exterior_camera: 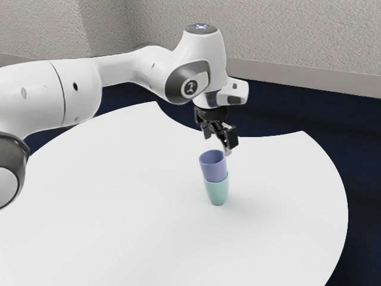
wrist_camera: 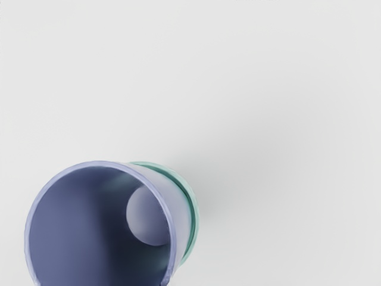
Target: Place the left cup onto the right cup
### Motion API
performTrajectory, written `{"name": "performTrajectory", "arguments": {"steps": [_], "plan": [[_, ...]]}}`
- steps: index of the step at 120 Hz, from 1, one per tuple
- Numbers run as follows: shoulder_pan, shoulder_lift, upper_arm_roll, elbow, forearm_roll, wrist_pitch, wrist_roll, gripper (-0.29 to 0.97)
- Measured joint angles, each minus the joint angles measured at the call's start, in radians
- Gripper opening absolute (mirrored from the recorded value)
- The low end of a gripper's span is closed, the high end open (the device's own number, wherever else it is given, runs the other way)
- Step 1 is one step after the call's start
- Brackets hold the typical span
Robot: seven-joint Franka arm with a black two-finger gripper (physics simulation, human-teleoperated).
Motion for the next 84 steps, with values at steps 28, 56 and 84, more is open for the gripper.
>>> {"name": "performTrajectory", "arguments": {"steps": [28,56,84], "plan": [[0.008,-0.034,0.007,0.001,-0.005,-0.062,0.002,0.68],[0.033,-0.066,0.021,0.002,-0.012,-0.110,0.004,0.68],[0.106,-0.090,0.022,0.006,-0.017,-0.144,0.007,0.68]]}}
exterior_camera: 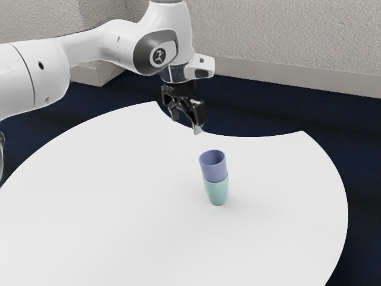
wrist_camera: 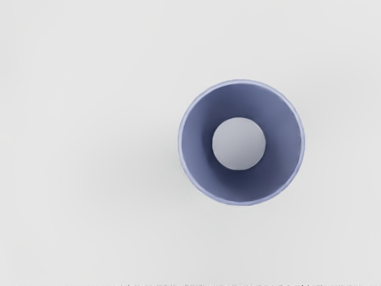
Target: Place the left cup onto the right cup
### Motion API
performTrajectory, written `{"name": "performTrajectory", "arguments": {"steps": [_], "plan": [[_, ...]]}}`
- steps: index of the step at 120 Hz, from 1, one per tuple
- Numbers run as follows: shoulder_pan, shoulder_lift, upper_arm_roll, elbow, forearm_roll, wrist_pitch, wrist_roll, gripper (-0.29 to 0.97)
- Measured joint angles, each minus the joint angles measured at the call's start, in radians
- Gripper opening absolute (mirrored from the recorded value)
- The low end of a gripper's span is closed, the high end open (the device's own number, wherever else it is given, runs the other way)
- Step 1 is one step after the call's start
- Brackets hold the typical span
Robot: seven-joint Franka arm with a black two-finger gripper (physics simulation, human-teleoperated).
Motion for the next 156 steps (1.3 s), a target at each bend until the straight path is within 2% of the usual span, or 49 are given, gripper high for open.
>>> {"name": "performTrajectory", "arguments": {"steps": [41,91,156], "plan": [[0.086,-0.020,0.005,0.026,0.000,-0.038,0.005,0.68],[0.096,-0.099,0.038,0.017,0.003,-0.081,0.008,0.68],[0.096,-0.106,0.038,0.015,-0.014,-0.111,0.012,0.68]]}}
